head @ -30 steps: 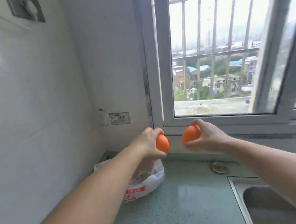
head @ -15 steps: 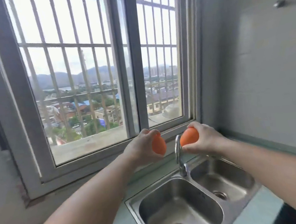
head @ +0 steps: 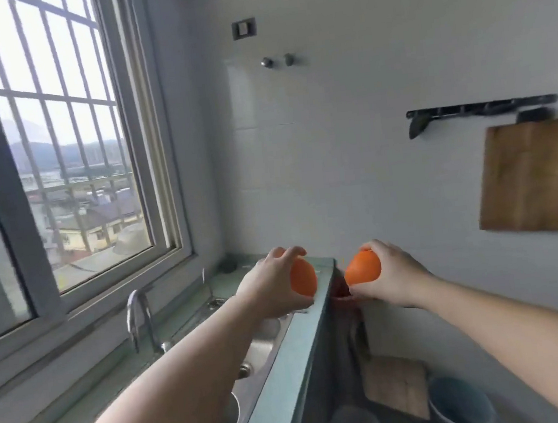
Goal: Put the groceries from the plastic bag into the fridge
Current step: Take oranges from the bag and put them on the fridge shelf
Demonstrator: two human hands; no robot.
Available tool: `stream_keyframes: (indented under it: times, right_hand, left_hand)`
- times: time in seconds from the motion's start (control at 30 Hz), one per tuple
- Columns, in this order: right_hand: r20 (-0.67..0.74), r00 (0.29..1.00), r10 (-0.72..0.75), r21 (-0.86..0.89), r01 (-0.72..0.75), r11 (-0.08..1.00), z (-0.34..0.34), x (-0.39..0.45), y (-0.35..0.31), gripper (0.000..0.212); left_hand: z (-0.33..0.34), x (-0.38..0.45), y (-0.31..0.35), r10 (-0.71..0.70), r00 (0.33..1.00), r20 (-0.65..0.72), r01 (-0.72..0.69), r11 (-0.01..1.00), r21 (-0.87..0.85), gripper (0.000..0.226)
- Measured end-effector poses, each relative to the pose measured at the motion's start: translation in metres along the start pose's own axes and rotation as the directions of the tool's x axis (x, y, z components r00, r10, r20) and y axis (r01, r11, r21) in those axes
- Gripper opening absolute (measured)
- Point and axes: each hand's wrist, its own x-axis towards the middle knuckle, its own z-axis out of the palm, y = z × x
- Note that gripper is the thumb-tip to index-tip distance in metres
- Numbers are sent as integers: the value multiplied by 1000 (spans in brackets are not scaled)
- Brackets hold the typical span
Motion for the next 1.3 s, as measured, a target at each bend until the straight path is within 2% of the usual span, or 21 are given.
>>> stream_keyframes:
  times: [0.1, 0.3, 0.53, 0.87, 1.1, 1.3]
  right_hand:
    - [-30, 996, 79, 3, -79, 997, -43, -15, 57, 79]
    - [-159, 963, 219, 13, -220, 976, -134, -50, 173, 74]
    - [-299, 876, 379, 45, -384, 922, -218, -107, 285, 67]
    - [-477, 652, 590, 72, -640, 765, -301, -179, 404, 64]
    - [-602, 497, 625, 89, -736, 671, -347, -165, 455, 65]
    - [-685, 376, 624, 113, -792, 600, -376, -154, 491, 71]
  left_hand:
    - [30, 29, 64, 69, 997, 41, -67, 997, -46, 84]
    - [98, 75, 201, 250, 963, 103, -240, 966, -96, 75]
    - [166, 115, 341, 432, 884, 179, -411, 900, -144, 80]
    - [255, 164, 507, 677, 700, 227, -610, 732, -304, 79]
    - [303, 233, 588, 812, 565, 146, -692, 563, -451, 82]
    - [337, 285, 657, 882, 462, 94, -709, 431, -559, 78]
